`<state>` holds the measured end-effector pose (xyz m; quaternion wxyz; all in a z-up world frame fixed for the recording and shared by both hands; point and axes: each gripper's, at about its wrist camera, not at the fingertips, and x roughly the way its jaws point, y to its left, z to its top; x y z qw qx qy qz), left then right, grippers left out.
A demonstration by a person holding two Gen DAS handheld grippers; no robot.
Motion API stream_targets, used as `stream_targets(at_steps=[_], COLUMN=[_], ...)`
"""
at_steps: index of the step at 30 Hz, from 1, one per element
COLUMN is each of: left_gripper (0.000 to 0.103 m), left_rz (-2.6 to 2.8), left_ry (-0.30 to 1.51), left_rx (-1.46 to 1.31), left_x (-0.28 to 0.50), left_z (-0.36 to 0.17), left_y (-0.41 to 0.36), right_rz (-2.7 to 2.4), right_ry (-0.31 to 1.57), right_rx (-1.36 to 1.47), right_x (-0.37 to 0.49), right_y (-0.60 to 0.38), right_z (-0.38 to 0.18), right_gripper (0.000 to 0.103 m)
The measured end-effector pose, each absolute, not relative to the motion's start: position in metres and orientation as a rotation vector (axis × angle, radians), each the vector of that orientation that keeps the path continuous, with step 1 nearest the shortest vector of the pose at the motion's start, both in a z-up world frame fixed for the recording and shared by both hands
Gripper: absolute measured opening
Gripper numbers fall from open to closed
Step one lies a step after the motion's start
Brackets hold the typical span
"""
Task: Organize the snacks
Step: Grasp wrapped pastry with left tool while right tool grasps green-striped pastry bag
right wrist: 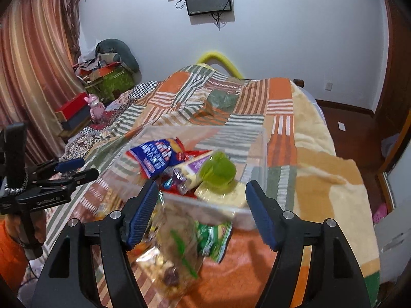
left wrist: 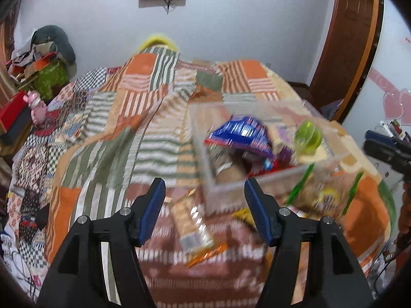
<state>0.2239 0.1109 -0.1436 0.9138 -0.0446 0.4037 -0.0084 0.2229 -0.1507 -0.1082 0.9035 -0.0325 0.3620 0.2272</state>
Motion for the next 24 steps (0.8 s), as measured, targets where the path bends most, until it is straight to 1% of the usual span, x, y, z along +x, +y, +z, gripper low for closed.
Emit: stream_targets(at_steps=[7, 14, 17, 19, 20, 21, 23, 24], left_gripper=[0.064, 0.062, 0.056, 0.050, 0.050, 0.047, 0.043, 0.037], left_rz=[0.008, -0.001, -0.005, -0.007, -0.004, 0.000, 0.008, 0.014], left_ry=[0.931, 0.977, 0.981, 0.995, 1.004, 1.007, 0.990, 0.986], left_rx=[-0.119, -0.146, -0.140, -0.146, -0.154, -0.162, -0.172, -0.169], left_x=[0.216, 0.225, 0.232, 0.237, 0.238, 0.238, 0.236, 0.235], left_z=[-0.186, -0.216, -0.223, -0.230, -0.235, -0.238, -0.241, -0.241], left_y=[0.121, 0.120, 0.118, 0.119, 0.120, 0.121, 0.124, 0.126], right_rz=[0.479, 0.497, 0.500, 0.505, 0.505, 0.506, 0.507, 0.507], right_ry=[0.782, 0.843, 0.869, 0.895, 0.903, 0.912, 0.918, 0.920], right_rx=[-0.084, -0.088, -0.092, -0.090, -0.088, -0.088, -0.084, -0.081], right_x=[0.212, 0.219, 0.221, 0.225, 0.225, 0.226, 0.225, 0.226], right_y=[-0.141, -0.128, -0.123, -0.120, -0.119, -0.117, -0.117, -0.116], right_z=[-0.123, -0.147, -0.157, -0.166, -0.169, -0.172, -0.176, -0.178], right_gripper=[0.068, 0.069, 0.069, 0.069, 0.069, 0.069, 0.069, 0.069])
